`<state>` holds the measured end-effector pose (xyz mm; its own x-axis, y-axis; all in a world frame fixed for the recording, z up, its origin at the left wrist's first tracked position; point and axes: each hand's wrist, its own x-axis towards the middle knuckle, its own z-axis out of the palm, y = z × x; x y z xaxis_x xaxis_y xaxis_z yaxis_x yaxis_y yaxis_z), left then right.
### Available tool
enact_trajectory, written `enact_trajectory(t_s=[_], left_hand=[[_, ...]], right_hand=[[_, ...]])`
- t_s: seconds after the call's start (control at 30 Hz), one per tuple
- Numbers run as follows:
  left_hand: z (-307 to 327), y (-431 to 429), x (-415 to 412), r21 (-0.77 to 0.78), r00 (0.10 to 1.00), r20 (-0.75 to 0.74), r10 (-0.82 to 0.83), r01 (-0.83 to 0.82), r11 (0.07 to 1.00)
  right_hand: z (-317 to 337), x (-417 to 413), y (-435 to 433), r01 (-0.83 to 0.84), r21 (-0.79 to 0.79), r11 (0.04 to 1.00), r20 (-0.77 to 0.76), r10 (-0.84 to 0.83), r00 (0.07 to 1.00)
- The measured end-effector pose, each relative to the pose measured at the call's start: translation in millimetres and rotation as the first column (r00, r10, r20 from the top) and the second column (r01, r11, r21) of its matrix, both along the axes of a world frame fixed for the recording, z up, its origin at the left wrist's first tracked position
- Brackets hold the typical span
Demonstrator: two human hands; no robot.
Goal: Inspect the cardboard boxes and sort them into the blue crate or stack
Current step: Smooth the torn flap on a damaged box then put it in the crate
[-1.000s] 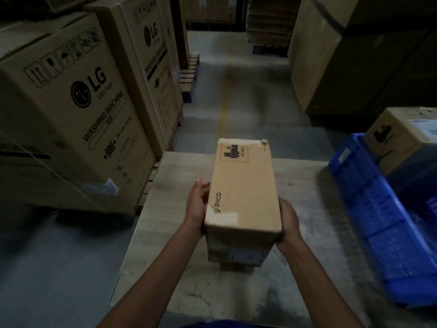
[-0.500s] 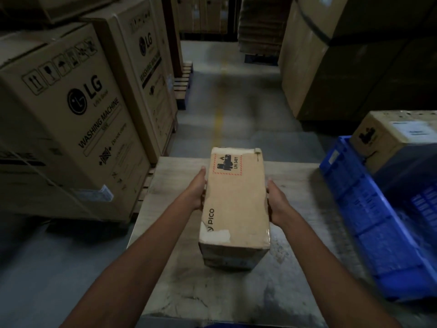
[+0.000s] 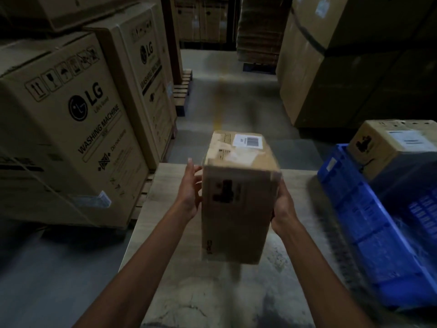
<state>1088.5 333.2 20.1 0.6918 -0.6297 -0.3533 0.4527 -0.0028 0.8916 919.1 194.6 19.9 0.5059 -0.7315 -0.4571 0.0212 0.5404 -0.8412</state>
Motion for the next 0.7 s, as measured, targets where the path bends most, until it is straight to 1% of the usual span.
enact_trajectory(t_s=[0.07,0.1,0.13,0.2,0.23,0.3,0.33,0.37,0.4,0.43,0.47,0.5,0.53,0.57,0.6,0.63,0.67,0.7], left_hand=[[-5.8,2.2,-9.5,-0.042,0.997,-0.035,-0.07,0.068,0.997],[-10.3,2.8,-16.9,-0.05,0.995,-0.014,-0.099,0.098,0.994],[-16.7,3.8,-23.6,-0.022,0.994,0.036,-0.1,0.101,0.995],[-30.0,9.4,-33.2,0.062,0.984,0.155,-0.087,0.078,0.995],[-31.3,11.7,-35.5,0.087,0.982,0.17,-0.081,0.067,0.994],[-33.0,14.2,-32.6,0.105,0.977,0.202,-0.063,0.043,0.994],[-33.3,15.4,-29.4,0.085,0.97,0.24,-0.033,0.013,0.996],[-31.8,16.8,-26.8,0.048,0.952,0.305,0.016,-0.032,0.998],[-26.9,19.3,-25.5,0.01,0.916,0.396,0.067,-0.078,0.997],[-20.9,21.9,-25.6,-0.025,0.852,0.514,0.104,-0.106,0.994],[-13.3,25.0,-26.6,-0.039,0.752,0.65,0.111,-0.113,0.993],[-6.2,27.6,-28.6,-0.027,0.618,0.782,0.082,-0.098,0.995],[1.1,28.6,-32.5,0.023,0.474,0.88,0.019,-0.084,0.996],[3.6,27.6,-37.0,0.101,0.342,0.937,-0.071,-0.071,0.992],[5.0,25.6,-42.6,0.201,0.227,0.957,-0.18,-0.069,0.977],[3.6,23.2,-48.0,0.3,0.129,0.949,-0.288,-0.087,0.95],[-0.2,21.4,-51.9,0.396,0.054,0.918,-0.392,-0.122,0.91],[-2.9,20.2,-54.7,0.473,0.014,0.879,-0.478,-0.16,0.866]], right_hand=[[-7.0,-2.0,10.6,-0.029,0.071,0.997,0.057,0.025,0.998],[-12.6,-3.6,16.8,-0.05,0.08,0.996,0.07,0.045,0.997],[-20.8,-5.4,21.0,-0.061,0.068,0.996,0.068,0.056,0.996],[-29.6,-9.9,25.6,-0.03,0.041,0.999,0.017,0.03,0.999],[-30.3,-11.5,25.1,-0.019,0.031,0.999,-0.006,0.019,1.0],[-30.1,-11.4,20.5,0.009,0.024,1.0,-0.038,-0.008,0.999],[-27.3,-10.9,18.6,0.027,0.004,1.0,-0.054,-0.027,0.998],[-22.6,-10.8,17.5,0.048,-0.046,0.998,-0.07,-0.051,0.996],[-17.2,-11.0,17.1,0.064,-0.124,0.99,-0.08,-0.075,0.994],[-9.0,-12.0,19.5,0.079,-0.223,0.972,-0.095,-0.102,0.99],[0.0,-13.4,23.4,0.086,-0.328,0.941,-0.11,-0.128,0.986],[8.2,-15.3,27.8,0.079,-0.45,0.89,-0.129,-0.152,0.98],[14.2,-17.0,32.3,0.04,-0.592,0.805,-0.165,-0.169,0.972],[18.1,-17.6,37.7,-0.036,-0.734,0.679,-0.217,-0.183,0.959],[17.5,-16.8,43.4,-0.145,-0.845,0.515,-0.277,-0.19,0.942],[13.1,-14.5,49.8,-0.286,-0.894,0.344,-0.363,-0.186,0.913],[8.1,-12.0,56.8,-0.436,-0.877,0.201,-0.471,-0.19,0.861],[2.7,-10.8,61.4,-0.547,-0.83,0.109,-0.557,-0.204,0.805]])
